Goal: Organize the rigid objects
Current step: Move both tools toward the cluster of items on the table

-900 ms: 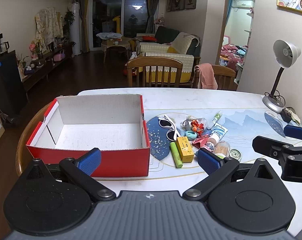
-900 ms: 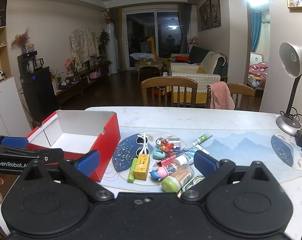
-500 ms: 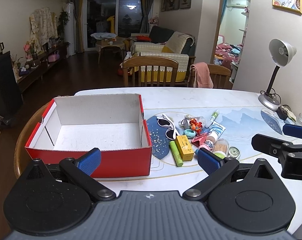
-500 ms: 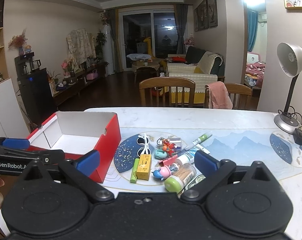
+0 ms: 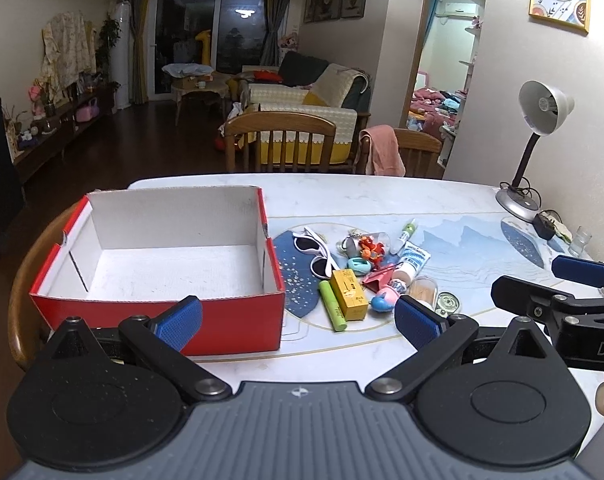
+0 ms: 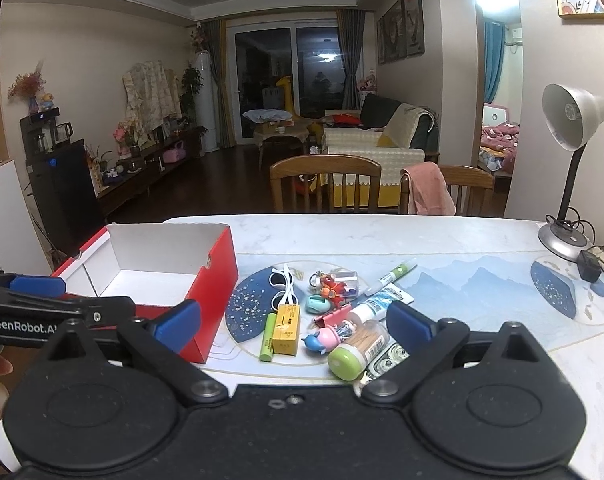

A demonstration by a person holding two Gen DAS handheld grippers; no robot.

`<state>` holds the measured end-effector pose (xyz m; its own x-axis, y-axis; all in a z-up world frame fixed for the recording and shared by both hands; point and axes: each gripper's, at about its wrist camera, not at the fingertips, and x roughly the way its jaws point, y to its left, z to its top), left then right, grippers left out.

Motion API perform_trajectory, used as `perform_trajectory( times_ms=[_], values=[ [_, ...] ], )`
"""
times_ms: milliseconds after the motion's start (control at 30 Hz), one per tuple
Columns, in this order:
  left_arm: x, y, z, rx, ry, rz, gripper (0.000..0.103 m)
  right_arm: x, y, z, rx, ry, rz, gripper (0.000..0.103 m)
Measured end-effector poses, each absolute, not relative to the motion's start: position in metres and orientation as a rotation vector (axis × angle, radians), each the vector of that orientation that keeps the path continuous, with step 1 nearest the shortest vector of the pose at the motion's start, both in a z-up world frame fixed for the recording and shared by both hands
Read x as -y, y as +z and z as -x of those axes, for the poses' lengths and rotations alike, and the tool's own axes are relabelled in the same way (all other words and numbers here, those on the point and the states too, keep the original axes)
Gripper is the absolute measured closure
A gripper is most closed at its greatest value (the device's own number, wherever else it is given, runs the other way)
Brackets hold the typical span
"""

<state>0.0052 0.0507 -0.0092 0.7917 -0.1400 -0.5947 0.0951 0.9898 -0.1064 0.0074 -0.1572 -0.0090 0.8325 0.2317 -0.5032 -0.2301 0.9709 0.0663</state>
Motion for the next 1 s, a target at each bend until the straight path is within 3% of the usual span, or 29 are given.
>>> perform_trajectory(
  times_ms=[633,1000],
  values=[
    [-0.007,-0.02,-0.045,-0.686,-0.129,0.026,0.0,0.19,-0.029,-0.041,-0.593,0.275,0.01,0.006],
    [0.054,-0.043,-0.082,-0.733,-0.232,-0.045,0.0,0.226,-0.072,-0.076,-0.685,0.329,0.107,0.007]
  ],
)
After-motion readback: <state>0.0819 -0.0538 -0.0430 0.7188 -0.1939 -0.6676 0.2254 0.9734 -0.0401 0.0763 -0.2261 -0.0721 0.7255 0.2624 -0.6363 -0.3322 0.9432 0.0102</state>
